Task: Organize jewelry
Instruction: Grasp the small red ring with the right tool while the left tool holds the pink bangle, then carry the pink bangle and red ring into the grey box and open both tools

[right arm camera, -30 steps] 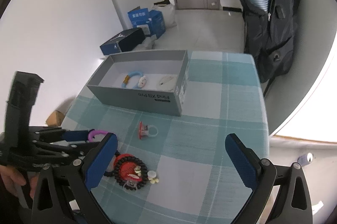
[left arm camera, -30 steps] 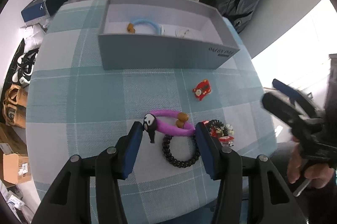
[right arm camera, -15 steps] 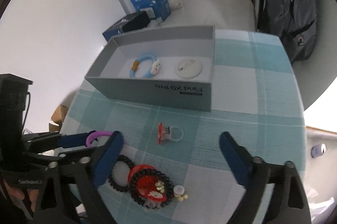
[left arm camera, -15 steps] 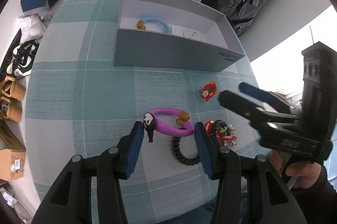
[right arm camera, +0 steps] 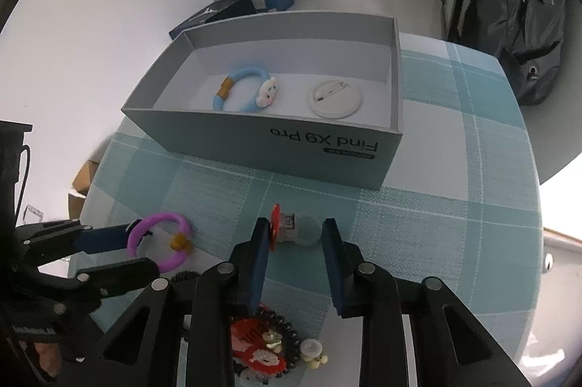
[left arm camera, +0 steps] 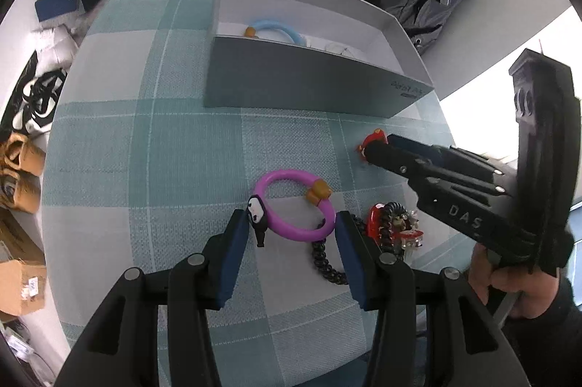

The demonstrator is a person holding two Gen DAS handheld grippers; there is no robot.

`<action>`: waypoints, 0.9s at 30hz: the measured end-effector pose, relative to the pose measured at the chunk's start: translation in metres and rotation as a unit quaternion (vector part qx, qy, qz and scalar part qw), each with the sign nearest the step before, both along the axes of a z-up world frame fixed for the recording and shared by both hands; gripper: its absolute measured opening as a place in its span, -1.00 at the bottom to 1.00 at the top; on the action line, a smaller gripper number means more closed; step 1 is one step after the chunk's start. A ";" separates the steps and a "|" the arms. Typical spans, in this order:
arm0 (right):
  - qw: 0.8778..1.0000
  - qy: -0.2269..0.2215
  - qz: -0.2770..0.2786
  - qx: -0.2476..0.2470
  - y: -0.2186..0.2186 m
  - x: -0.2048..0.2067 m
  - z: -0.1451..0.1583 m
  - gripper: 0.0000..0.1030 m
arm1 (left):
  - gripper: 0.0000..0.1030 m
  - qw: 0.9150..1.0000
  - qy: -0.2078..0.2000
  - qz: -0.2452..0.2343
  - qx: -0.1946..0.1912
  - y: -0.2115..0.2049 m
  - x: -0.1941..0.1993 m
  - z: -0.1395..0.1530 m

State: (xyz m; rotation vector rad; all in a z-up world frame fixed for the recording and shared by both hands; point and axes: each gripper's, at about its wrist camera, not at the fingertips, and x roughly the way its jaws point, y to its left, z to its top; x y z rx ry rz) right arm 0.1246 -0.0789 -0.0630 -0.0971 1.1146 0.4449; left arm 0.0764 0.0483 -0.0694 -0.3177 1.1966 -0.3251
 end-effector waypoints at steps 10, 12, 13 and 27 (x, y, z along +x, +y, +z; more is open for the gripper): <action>0.999 -0.013 -0.002 0.030 -0.019 -0.012 0.019 -0.47 | -0.18 1.000 -0.022 0.008 -0.021 0.005 0.003 0.007; 0.999 -0.017 -0.003 0.035 -0.022 -0.013 0.024 -0.47 | -0.18 0.999 -0.028 0.013 -0.021 0.007 0.001 0.009; 0.999 -0.017 -0.003 0.038 -0.024 -0.013 0.025 -0.47 | -0.18 0.999 -0.029 0.013 -0.022 0.008 0.000 0.010; 0.997 -0.036 0.001 0.070 -0.032 -0.023 0.047 -0.47 | -0.19 0.996 -0.066 0.032 -0.049 0.014 -0.014 0.036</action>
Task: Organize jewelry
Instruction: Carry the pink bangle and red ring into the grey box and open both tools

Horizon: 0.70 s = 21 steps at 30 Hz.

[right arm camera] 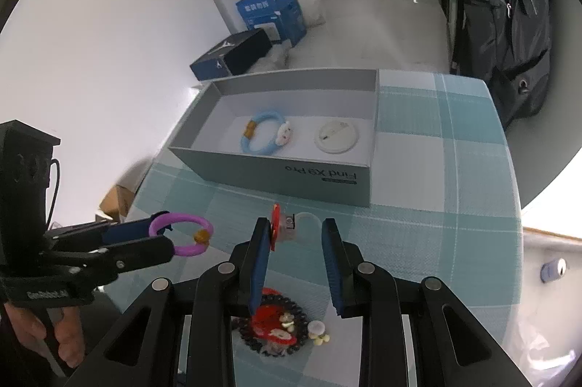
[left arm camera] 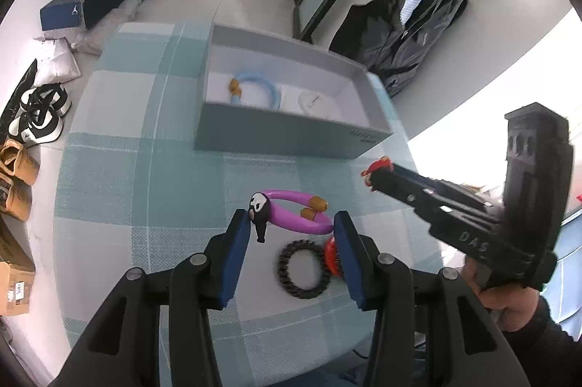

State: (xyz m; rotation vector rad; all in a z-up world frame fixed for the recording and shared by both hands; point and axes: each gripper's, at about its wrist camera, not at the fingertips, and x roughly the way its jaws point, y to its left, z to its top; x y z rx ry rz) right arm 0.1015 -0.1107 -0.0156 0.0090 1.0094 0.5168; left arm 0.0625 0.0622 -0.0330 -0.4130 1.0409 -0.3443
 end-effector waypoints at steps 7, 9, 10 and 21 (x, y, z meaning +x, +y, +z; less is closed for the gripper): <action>0.999 -0.018 0.007 0.040 -0.003 -0.006 0.026 -0.47 | -0.19 0.999 -0.050 0.019 0.004 0.003 0.001 0.030; 0.999 -0.024 0.011 0.047 -0.002 -0.004 0.035 -0.47 | -0.19 0.998 -0.059 0.022 0.005 0.005 0.006 0.037; 0.998 -0.027 0.014 0.049 -0.001 -0.002 0.040 -0.47 | -0.19 0.998 -0.063 0.023 0.008 0.005 0.009 0.041; 0.997 -0.043 0.039 0.051 0.012 0.045 0.079 -0.47 | -0.19 0.996 -0.091 0.018 0.016 0.004 0.044 0.070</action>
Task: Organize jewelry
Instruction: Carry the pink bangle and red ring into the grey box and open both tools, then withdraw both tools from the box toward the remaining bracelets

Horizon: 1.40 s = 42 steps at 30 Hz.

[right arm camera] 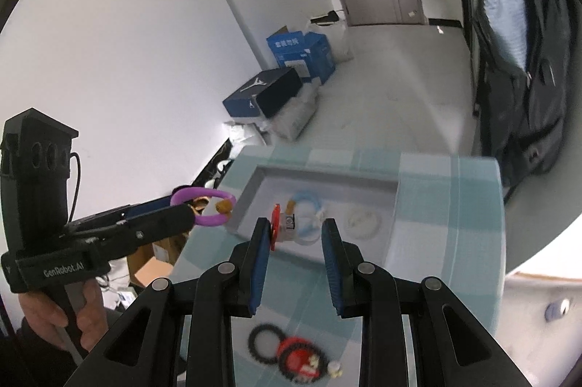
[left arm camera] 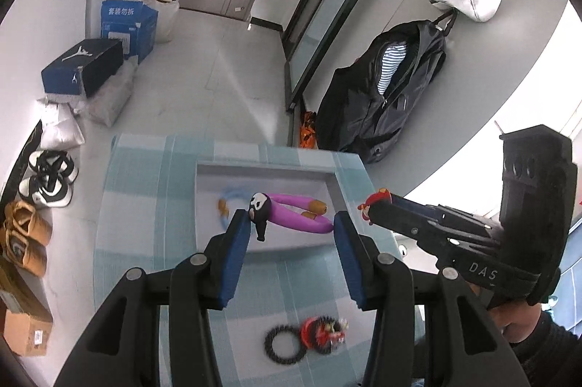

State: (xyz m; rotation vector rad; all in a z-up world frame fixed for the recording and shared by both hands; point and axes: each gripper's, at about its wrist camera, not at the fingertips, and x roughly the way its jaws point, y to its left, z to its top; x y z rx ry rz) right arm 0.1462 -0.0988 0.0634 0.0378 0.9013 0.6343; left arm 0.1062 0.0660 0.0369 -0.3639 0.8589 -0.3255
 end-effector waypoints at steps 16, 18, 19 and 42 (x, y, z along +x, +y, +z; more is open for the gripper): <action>0.997 0.076 -0.002 -0.002 0.010 0.064 -0.053 -0.46 | -0.75 0.996 0.075 -0.029 -0.038 -0.002 0.058 -0.047; 0.995 0.104 -0.004 -0.009 0.010 0.070 -0.068 -0.46 | -0.75 0.996 0.079 -0.029 -0.031 -0.002 0.058 -0.050; 0.994 0.111 -0.004 -0.009 0.010 0.071 -0.072 -0.45 | -0.75 0.996 0.079 -0.027 -0.035 -0.001 0.059 -0.050; 0.998 0.023 -0.048 0.027 -0.025 0.028 -0.027 0.61 | 0.20 0.995 0.049 0.045 0.067 -0.004 0.014 -0.031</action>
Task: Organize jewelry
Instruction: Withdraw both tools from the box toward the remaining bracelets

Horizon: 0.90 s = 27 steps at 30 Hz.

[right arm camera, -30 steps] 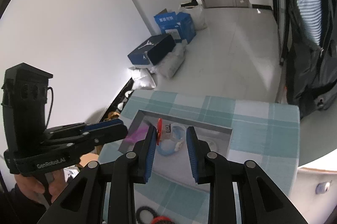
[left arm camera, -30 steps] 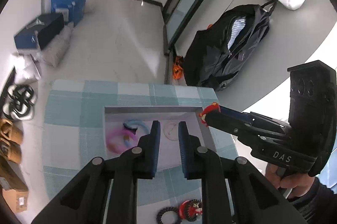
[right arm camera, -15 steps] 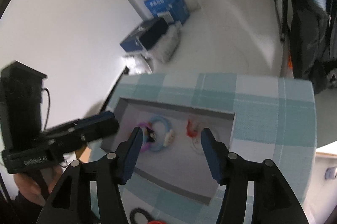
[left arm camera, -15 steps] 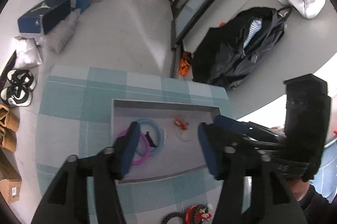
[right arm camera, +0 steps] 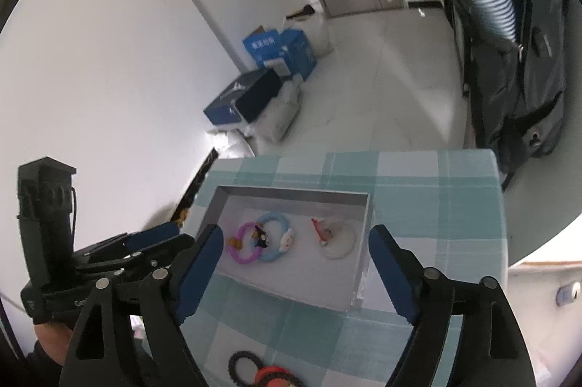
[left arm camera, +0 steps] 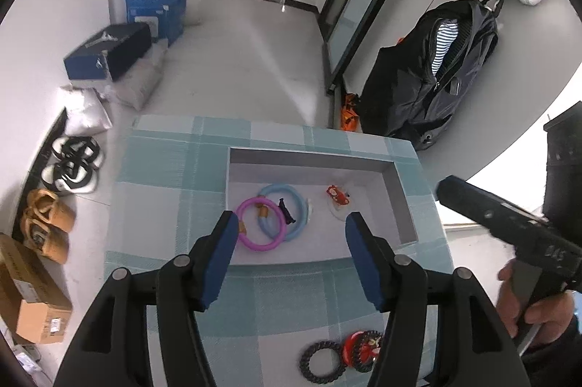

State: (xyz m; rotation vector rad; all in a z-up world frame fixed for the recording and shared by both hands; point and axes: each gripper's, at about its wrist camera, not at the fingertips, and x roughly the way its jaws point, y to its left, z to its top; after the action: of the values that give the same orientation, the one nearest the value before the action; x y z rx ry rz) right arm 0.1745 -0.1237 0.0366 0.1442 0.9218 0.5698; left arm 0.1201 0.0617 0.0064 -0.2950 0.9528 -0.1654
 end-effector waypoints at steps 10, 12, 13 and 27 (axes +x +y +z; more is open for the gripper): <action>0.999 -0.044 -0.016 0.008 -0.020 -0.043 0.015 0.73 | 0.39 0.999 -0.029 0.025 0.015 -0.007 -0.034 0.007; 0.999 -0.048 -0.015 0.008 -0.023 -0.052 0.015 0.76 | 0.40 0.999 -0.026 0.026 0.018 -0.010 -0.040 0.006; 0.999 -0.049 -0.016 0.007 -0.023 -0.056 0.014 0.76 | 0.40 0.999 -0.025 0.024 0.018 -0.012 -0.043 0.005; 0.998 -0.050 -0.023 -0.036 -0.039 -0.104 -0.005 0.88 | 0.69 0.999 -0.018 0.032 0.029 -0.029 -0.085 -0.008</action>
State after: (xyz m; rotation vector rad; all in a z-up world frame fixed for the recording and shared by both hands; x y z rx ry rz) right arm 0.0705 -0.1630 0.0314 0.0707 0.8396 0.4961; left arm 0.0346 0.0327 -0.0020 -0.2679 0.9097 -0.0850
